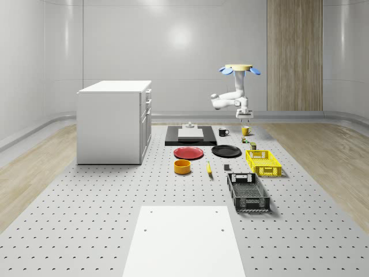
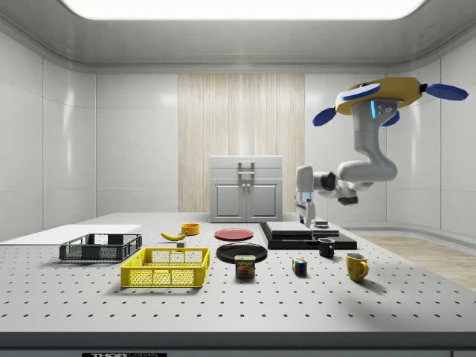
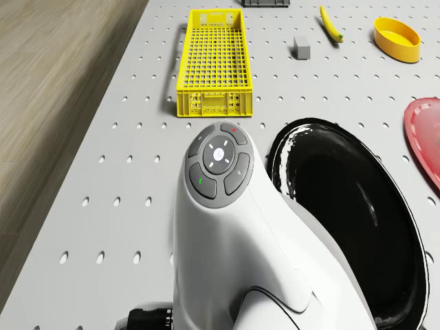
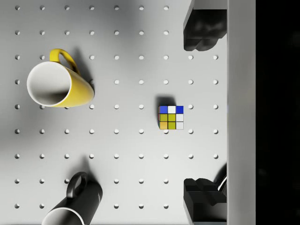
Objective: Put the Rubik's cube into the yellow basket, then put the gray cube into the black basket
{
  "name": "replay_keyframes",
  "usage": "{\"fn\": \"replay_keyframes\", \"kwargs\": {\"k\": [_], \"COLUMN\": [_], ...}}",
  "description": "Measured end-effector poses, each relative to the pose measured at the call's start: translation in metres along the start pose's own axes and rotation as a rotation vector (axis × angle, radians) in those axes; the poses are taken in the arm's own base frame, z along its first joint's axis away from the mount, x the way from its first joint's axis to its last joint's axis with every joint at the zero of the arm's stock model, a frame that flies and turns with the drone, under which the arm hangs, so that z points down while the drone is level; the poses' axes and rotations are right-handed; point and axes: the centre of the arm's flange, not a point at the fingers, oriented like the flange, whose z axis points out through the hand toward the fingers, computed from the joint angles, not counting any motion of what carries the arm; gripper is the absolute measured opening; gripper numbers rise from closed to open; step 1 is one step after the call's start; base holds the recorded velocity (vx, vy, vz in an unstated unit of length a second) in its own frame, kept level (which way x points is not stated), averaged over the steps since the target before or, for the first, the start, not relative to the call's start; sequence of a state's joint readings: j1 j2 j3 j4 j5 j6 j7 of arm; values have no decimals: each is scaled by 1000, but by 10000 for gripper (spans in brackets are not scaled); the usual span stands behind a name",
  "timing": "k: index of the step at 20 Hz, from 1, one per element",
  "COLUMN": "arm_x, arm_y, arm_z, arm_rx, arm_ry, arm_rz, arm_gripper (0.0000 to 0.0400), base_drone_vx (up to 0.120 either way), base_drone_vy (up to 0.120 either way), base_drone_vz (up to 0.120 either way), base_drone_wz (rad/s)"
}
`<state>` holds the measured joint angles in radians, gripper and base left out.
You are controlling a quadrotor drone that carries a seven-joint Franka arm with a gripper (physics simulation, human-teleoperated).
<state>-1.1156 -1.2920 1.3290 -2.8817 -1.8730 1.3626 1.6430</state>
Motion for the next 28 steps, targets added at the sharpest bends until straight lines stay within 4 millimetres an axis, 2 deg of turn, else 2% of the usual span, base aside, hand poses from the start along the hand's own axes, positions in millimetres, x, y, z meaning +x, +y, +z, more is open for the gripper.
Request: {"fn": "replay_keyframes", "kwargs": {"k": [2,8,24,28], "arm_x": [0,0,0,0], "arm_y": [0,0,0,0], "arm_z": [0,0,0,0], "arm_rx": [0,0,0,0], "arm_ry": [0,0,0,0], "arm_rz": [0,0,0,0], "arm_gripper": [400,400,400,400], "base_drone_vx": [0,100,0,0], "base_drone_vy": [0,0,-7,0], "base_drone_vz": [-120,-120,-120,-40], "base_drone_wz": [0,0,0,0]}}
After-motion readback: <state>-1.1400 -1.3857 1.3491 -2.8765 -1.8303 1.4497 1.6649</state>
